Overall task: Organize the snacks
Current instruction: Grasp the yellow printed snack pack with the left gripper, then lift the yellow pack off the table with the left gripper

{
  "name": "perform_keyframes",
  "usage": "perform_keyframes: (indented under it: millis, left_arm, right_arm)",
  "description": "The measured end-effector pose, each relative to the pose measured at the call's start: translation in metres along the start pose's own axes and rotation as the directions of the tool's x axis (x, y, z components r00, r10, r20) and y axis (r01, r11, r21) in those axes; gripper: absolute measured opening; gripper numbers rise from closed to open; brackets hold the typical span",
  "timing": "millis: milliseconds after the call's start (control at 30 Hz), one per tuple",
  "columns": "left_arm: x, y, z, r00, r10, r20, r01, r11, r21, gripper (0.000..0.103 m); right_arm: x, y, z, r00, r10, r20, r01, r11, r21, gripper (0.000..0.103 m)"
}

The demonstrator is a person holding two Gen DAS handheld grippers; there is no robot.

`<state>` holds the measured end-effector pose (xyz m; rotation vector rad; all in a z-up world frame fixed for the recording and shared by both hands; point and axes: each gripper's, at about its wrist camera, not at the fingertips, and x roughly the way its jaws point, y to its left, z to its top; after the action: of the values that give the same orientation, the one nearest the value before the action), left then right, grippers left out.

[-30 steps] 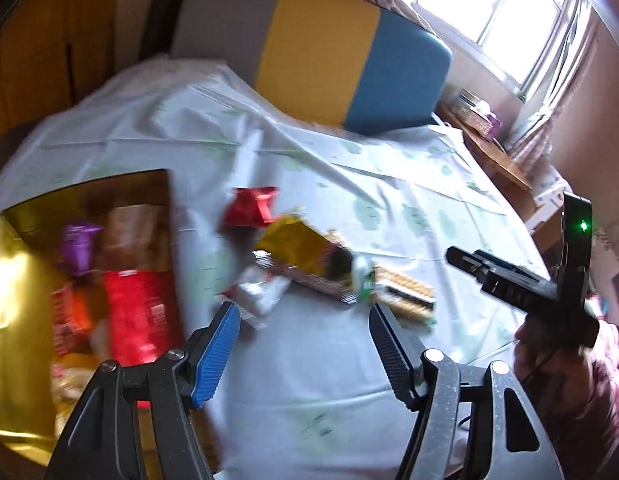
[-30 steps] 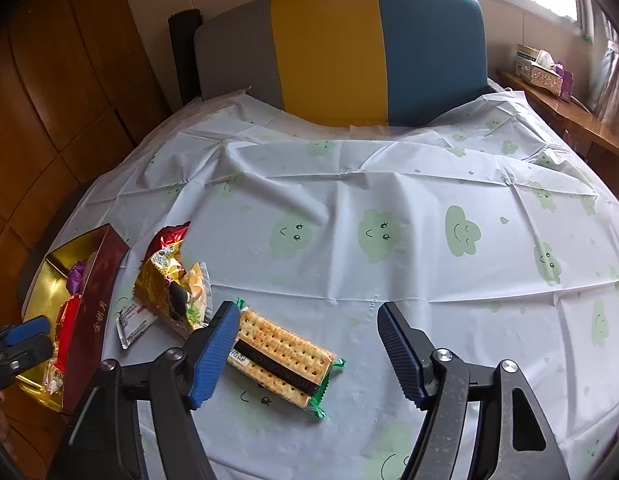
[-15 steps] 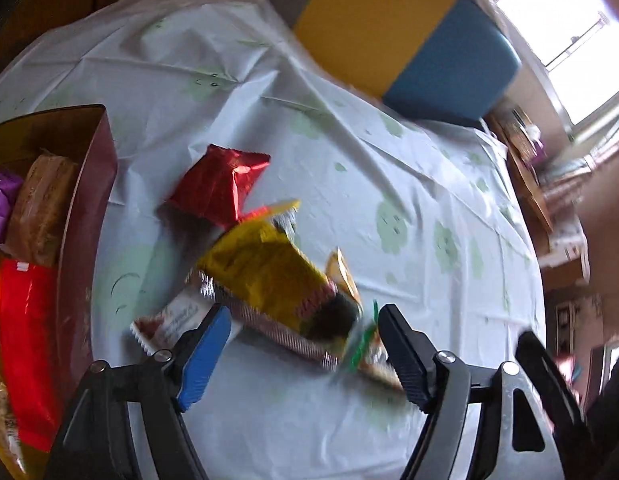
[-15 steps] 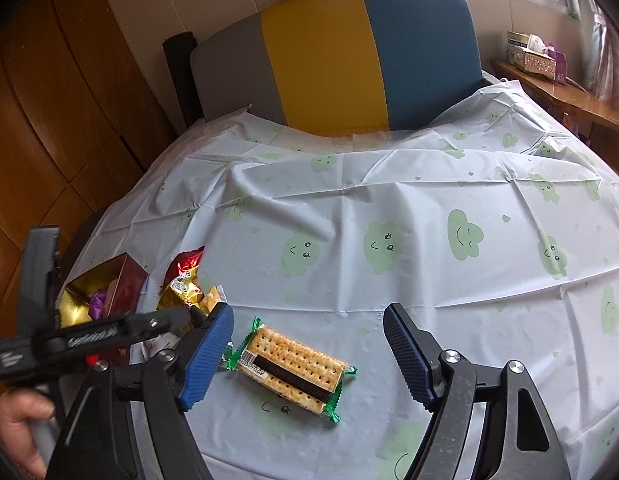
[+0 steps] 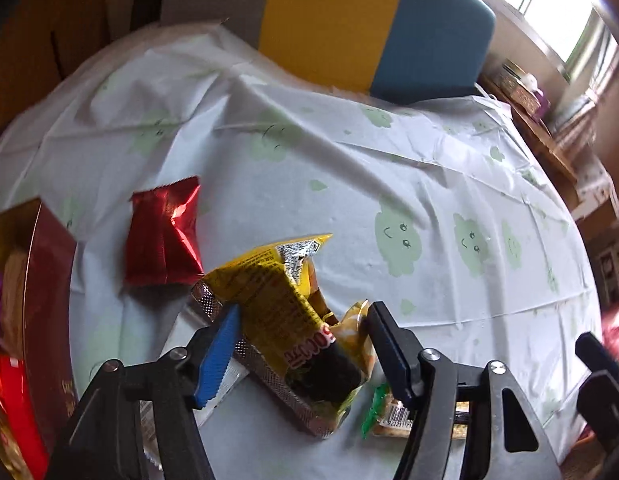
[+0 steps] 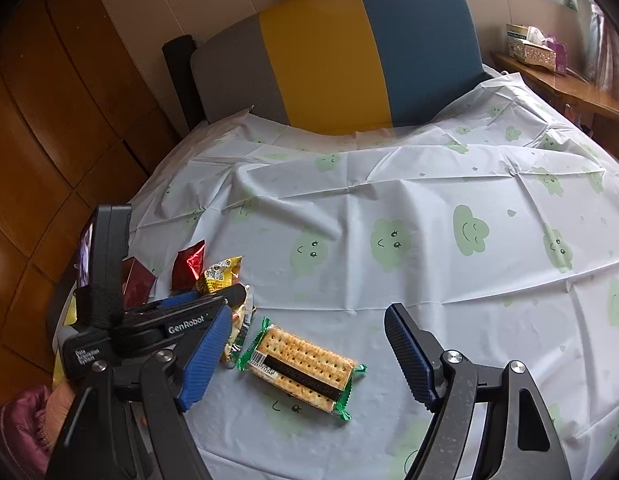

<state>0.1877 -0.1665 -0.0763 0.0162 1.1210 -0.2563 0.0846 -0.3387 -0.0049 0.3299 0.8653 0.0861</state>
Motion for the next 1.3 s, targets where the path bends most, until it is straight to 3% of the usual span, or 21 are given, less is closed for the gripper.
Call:
perform_keyframes:
  millis: [133, 233, 333, 700, 767, 900, 1167, 1300]
  left_arm:
    - [-0.009, -0.008, -0.001, 0.999, 0.003, 0.054, -0.008, 0.996, 0.091, 0.013]
    - [-0.012, -0.01, -0.006, 0.998, -0.051, 0.04, 0.044, 0.987, 0.153, 0.012]
    - [-0.017, -0.012, -0.017, 0.996, -0.088, 0.024, 0.081, 0.972, 0.219, 0.012]
    - [-0.043, -0.013, -0.059, 0.989, -0.149, -0.023, 0.149, 0.948, 0.282, 0.014]
    - [-0.044, -0.014, -0.062, 0.991, -0.131, -0.018, 0.13, 0.949, 0.287, 0.033]
    - [-0.042, -0.015, -0.06, 0.998, -0.065, 0.003, 0.062, 0.956, 0.287, 0.038]
    - [-0.019, -0.015, -0.048, 0.994, -0.094, -0.059, 0.105, 0.968, 0.228, 0.057]
    - [-0.006, -0.019, -0.048, 0.994, -0.078, -0.079, 0.094, 0.971, 0.222, 0.057]
  right_arm:
    - [0.001, 0.0, 0.001, 1.0, -0.007, -0.002, 0.007, 1.0, -0.003, 0.079]
    - [0.002, 0.0, 0.001, 1.0, -0.015, -0.003, 0.015, 1.0, -0.006, 0.079]
    - [0.002, -0.002, 0.001, 1.0, -0.023, 0.0, 0.023, 1.0, -0.002, 0.079]
    - [0.003, -0.001, -0.001, 0.999, -0.042, -0.002, 0.042, 0.999, -0.007, 0.079]
    - [0.002, -0.001, -0.001, 0.999, -0.042, -0.002, 0.042, 0.999, -0.008, 0.079]
    - [0.003, -0.002, -0.001, 0.999, -0.045, -0.001, 0.045, 0.999, -0.007, 0.079]
    - [0.002, 0.0, -0.001, 0.999, -0.037, -0.004, 0.037, 0.999, -0.008, 0.079]
    - [0.002, 0.001, -0.001, 0.999, -0.036, -0.004, 0.036, 0.999, -0.01, 0.079]
